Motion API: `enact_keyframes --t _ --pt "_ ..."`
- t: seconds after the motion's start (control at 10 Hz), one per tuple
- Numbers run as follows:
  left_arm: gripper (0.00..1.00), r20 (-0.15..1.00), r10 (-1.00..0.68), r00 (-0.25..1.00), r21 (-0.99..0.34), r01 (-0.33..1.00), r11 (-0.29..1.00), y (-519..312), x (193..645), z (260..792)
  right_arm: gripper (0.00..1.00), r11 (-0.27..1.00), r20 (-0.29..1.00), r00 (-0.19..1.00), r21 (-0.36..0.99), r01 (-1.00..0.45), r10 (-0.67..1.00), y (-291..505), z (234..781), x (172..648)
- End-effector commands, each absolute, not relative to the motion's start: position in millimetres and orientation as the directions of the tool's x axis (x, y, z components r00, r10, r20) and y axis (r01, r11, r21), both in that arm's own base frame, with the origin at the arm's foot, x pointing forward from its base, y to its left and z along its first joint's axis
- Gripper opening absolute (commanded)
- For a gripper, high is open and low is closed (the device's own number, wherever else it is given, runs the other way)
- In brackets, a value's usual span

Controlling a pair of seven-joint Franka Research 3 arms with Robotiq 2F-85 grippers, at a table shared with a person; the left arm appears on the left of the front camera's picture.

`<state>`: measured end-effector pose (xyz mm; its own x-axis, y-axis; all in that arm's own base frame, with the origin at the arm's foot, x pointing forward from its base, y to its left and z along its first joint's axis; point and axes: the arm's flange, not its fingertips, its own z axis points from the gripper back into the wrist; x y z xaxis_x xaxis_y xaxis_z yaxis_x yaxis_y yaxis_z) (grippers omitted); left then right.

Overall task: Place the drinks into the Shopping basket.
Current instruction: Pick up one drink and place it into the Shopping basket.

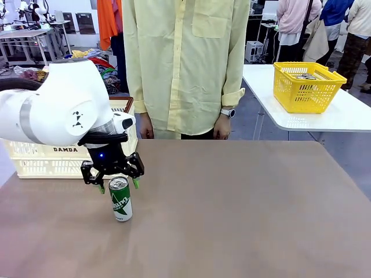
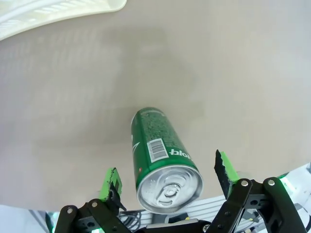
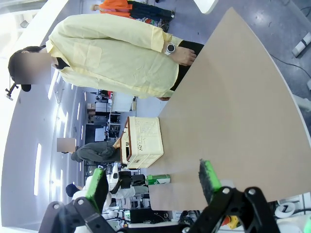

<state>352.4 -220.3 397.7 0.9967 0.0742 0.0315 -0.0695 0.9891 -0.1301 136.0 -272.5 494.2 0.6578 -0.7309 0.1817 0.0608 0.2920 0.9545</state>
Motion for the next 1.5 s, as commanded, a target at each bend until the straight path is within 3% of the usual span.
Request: enact_keyframes --t 0.0,0.3,0.5,1.1,1.3,1.4 --pt "1.0 0.008 0.097 0.995 -0.067 -0.096 0.993 -226.7 356.0 393.9 1.0 0.295 0.21 0.646 0.955 0.025 -0.733 -273.5 495.7 134.6" --pt "1.0 -0.001 0.092 0.996 -0.05 -0.092 0.995 -232.2 357.3 382.7 1.0 0.295 0.21 0.646 0.955 0.025 -0.733 -273.5 495.7 134.6" --pt "0.0 -0.013 0.068 0.998 -0.036 -0.069 0.997 -232.9 359.2 383.3 1.0 0.295 0.21 0.646 0.955 0.025 -0.733 -273.5 495.7 134.6" --pt "0.0 -0.036 0.067 0.997 -0.057 -0.069 0.996 -230.3 368.4 386.6 1.0 0.295 0.21 0.646 0.955 0.025 -0.733 -273.5 495.7 134.6" --pt "0.0 -0.006 0.062 0.998 -0.082 -0.062 0.995 -226.0 367.9 409.6 1.0 0.295 0.21 0.646 0.955 0.025 -0.733 -273.5 495.7 134.6" --pt "0.0 0.042 0.026 0.999 -0.115 -0.021 0.993 -218.3 373.4 446.4 1.0 0.295 0.21 0.646 0.955 0.025 -0.733 -273.5 495.7 134.6"
